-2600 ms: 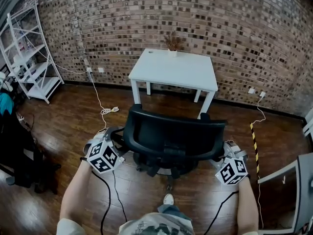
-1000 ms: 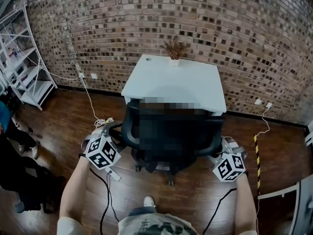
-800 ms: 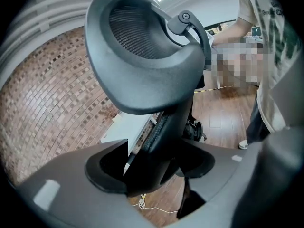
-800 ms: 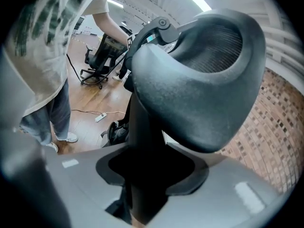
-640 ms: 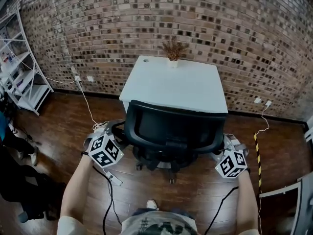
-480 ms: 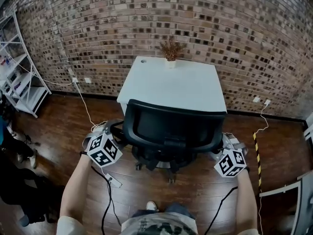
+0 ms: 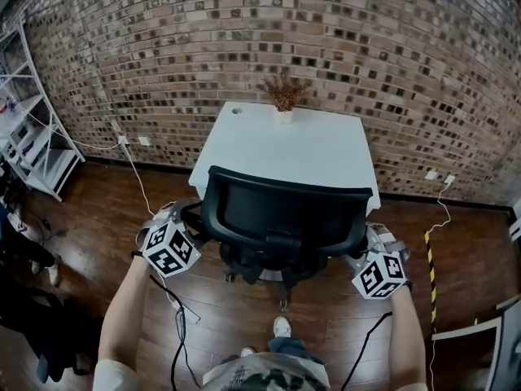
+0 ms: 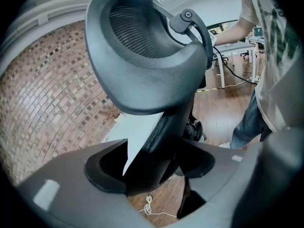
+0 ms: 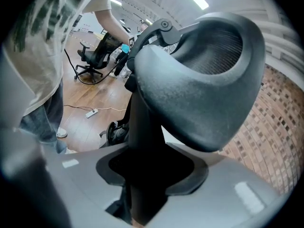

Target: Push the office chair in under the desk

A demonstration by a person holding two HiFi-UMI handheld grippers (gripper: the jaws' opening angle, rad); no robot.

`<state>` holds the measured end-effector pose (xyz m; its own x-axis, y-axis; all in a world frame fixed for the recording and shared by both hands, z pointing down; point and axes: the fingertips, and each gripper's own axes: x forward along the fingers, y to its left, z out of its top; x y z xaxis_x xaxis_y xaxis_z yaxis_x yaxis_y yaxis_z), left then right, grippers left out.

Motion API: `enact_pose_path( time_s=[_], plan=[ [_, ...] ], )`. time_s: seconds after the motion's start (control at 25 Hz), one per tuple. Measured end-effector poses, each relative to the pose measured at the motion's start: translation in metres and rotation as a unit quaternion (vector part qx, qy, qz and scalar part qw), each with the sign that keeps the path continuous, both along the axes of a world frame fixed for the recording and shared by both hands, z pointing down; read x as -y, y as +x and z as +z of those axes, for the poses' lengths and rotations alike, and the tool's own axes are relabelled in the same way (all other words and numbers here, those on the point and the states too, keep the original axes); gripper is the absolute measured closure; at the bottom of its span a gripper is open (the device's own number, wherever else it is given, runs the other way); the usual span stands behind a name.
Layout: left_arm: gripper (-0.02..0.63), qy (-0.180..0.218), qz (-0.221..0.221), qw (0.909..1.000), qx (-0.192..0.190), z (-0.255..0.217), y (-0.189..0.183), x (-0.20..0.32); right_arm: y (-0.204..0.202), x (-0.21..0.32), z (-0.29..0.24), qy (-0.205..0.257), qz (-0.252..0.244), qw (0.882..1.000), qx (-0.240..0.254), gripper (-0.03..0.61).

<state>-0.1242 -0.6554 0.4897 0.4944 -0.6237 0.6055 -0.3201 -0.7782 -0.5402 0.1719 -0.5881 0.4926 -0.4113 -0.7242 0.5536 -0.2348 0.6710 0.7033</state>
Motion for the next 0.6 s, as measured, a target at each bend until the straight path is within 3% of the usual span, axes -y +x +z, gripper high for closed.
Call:
enact_pose_path(
  time_s=[0.6],
  plan=[
    [0.276, -0.002, -0.012, 0.9999, -0.003, -0.003, 0.029, 0.089, 0.03, 0.092, -0.002, -0.006, -0.002, 1.0, -0.003, 0.396]
  ],
)
